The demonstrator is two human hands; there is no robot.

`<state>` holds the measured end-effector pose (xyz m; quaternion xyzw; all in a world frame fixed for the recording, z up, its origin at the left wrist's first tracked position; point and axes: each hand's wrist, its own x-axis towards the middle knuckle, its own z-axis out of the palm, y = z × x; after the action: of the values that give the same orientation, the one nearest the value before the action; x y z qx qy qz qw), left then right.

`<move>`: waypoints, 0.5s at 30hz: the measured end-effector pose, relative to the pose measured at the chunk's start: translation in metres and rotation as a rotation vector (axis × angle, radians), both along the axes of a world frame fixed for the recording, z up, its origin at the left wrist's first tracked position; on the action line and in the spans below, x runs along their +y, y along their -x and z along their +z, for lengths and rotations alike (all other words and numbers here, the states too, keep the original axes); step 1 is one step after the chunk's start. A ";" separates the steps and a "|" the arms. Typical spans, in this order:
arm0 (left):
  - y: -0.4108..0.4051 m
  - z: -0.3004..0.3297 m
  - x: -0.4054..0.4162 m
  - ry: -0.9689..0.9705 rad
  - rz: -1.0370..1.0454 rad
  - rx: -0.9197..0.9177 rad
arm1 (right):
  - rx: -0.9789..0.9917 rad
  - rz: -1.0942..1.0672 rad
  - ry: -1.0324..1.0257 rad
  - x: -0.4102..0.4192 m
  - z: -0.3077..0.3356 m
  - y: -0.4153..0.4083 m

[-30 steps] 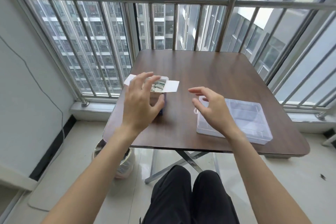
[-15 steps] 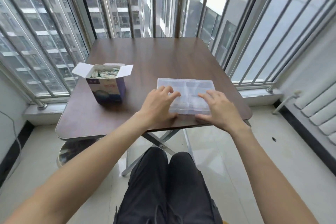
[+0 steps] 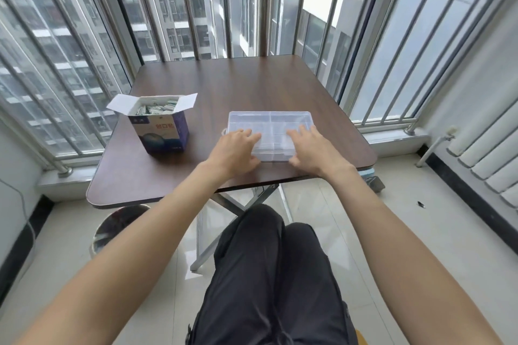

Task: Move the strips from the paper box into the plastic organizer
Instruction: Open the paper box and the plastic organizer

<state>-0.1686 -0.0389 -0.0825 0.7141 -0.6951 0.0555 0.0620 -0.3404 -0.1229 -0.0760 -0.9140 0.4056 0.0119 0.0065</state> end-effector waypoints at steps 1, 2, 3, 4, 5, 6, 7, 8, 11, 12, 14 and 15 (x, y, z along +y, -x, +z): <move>-0.001 0.000 0.001 0.005 -0.007 0.009 | -0.040 0.009 -0.030 -0.002 0.001 0.004; -0.003 0.001 0.004 0.012 -0.005 0.031 | -0.090 0.017 -0.050 -0.003 0.002 0.007; -0.006 0.002 0.008 0.032 0.006 0.068 | -0.152 0.023 -0.059 -0.004 0.004 0.011; -0.011 0.002 0.012 0.065 0.021 0.114 | -0.219 0.019 -0.064 -0.004 0.005 0.013; -0.015 0.004 0.015 0.111 0.033 0.158 | -0.293 0.009 -0.058 -0.003 0.007 0.015; -0.019 0.005 0.019 0.174 0.040 0.203 | -0.375 -0.007 -0.040 -0.001 0.009 0.016; -0.021 0.008 0.023 0.260 0.039 0.251 | -0.469 -0.021 -0.012 0.002 0.012 0.016; -0.022 0.013 0.025 0.350 0.045 0.304 | -0.563 -0.032 0.005 0.005 0.016 0.014; -0.021 0.028 0.033 0.618 0.070 0.405 | -0.816 -0.068 0.008 0.009 0.029 0.009; -0.022 0.031 0.035 0.686 0.090 0.410 | -0.883 -0.092 0.004 0.009 0.033 0.009; -0.024 0.028 0.042 0.736 0.158 0.441 | -0.978 -0.128 -0.044 0.009 0.039 0.009; -0.024 0.023 0.045 0.713 0.196 0.491 | -0.984 -0.121 -0.074 0.009 0.040 0.010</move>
<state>-0.1450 0.0064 -0.0596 0.7026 -0.5261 0.1262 0.4623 -0.3507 -0.1134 -0.0358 -0.7852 0.4060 -0.4070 0.2303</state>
